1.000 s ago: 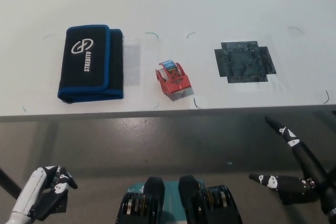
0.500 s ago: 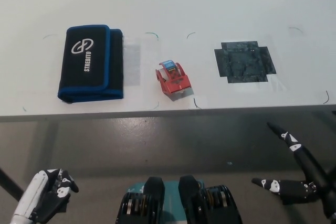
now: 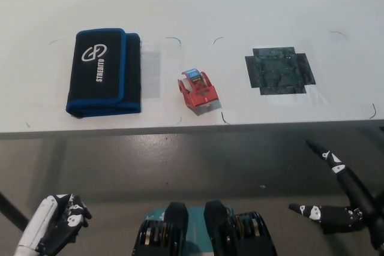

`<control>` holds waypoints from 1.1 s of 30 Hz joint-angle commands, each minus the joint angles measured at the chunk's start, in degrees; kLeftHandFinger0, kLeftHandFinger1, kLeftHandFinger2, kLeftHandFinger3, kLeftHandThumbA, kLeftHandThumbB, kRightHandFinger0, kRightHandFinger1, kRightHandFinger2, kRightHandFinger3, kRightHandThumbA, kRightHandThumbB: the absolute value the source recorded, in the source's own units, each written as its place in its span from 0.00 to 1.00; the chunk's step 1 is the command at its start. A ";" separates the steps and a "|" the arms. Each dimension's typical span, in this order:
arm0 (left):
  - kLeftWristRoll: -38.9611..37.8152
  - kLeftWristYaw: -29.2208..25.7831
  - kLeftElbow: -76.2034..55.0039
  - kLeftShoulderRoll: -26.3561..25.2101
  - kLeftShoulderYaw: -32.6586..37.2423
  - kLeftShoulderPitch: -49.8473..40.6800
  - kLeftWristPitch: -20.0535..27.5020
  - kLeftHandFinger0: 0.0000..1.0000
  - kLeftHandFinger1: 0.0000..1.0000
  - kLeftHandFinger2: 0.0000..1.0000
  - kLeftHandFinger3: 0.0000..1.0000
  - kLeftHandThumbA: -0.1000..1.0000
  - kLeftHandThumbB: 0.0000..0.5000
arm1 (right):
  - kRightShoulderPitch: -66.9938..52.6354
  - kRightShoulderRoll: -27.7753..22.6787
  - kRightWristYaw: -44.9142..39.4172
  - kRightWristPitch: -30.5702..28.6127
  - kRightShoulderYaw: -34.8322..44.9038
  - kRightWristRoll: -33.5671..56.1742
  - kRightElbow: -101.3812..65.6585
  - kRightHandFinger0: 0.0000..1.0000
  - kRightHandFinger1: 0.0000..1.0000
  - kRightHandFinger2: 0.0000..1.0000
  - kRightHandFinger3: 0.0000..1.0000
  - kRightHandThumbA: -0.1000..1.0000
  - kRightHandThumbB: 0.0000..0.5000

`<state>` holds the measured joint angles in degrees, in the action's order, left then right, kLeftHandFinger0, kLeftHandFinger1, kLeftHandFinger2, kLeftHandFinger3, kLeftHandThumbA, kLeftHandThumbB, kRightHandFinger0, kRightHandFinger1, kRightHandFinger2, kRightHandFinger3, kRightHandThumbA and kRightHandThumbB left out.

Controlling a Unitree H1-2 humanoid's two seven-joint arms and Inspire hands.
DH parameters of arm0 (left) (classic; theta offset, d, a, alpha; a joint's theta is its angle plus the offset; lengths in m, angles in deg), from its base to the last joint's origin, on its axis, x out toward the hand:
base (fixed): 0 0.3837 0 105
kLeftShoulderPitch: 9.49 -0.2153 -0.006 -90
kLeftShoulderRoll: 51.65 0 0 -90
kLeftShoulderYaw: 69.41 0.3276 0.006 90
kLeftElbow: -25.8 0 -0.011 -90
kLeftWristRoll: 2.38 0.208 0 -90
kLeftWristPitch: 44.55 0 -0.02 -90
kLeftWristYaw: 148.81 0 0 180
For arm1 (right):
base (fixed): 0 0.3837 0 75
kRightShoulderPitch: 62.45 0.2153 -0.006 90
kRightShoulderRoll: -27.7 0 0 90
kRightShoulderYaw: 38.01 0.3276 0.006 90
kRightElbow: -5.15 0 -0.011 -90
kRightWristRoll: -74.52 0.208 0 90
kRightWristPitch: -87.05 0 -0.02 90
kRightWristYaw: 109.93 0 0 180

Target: Use the right hand to move the tape on the right hand side to the notebook on the left hand side

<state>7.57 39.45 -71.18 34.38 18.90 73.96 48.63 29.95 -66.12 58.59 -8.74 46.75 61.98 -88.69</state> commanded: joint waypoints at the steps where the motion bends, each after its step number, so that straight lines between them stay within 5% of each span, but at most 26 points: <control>1: -0.65 0.11 -0.17 -0.33 0.25 0.56 2.07 0.21 0.21 0.29 0.46 0.63 0.00 | 1.03 -1.37 -0.06 -0.19 0.52 -0.53 -0.96 1.00 1.00 1.00 1.00 1.00 0.22; 12: -1.02 0.26 -0.44 -0.65 0.39 0.88 1.89 0.22 0.22 0.30 0.48 0.64 0.00 | 1.32 -1.50 0.03 0.00 0.52 -0.87 -0.87 1.00 1.00 1.00 1.00 1.00 0.21; 13: -1.34 0.18 -1.00 -0.40 0.24 0.71 1.38 0.22 0.23 0.33 0.67 0.60 0.00 | 1.34 -1.51 -0.02 0.16 0.51 -0.90 -0.96 1.00 1.00 1.00 1.00 1.00 0.21; 16: -1.41 0.25 -1.30 -0.42 0.22 0.60 0.86 0.25 0.25 0.39 1.00 0.57 0.00 | 1.26 -1.45 -0.25 1.13 0.59 -0.67 -1.31 1.00 1.00 1.00 1.00 1.00 0.24; 33: -1.76 0.29 -1.16 -0.49 0.33 0.45 1.68 0.26 0.25 0.39 1.00 0.55 0.00 | 1.27 -1.66 -0.12 0.28 0.59 -0.37 -0.87 1.00 1.00 1.00 1.00 1.00 0.22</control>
<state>6.59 39.48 -71.24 34.38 19.28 74.02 48.62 30.10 -66.65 58.59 -7.95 46.78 61.56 -88.69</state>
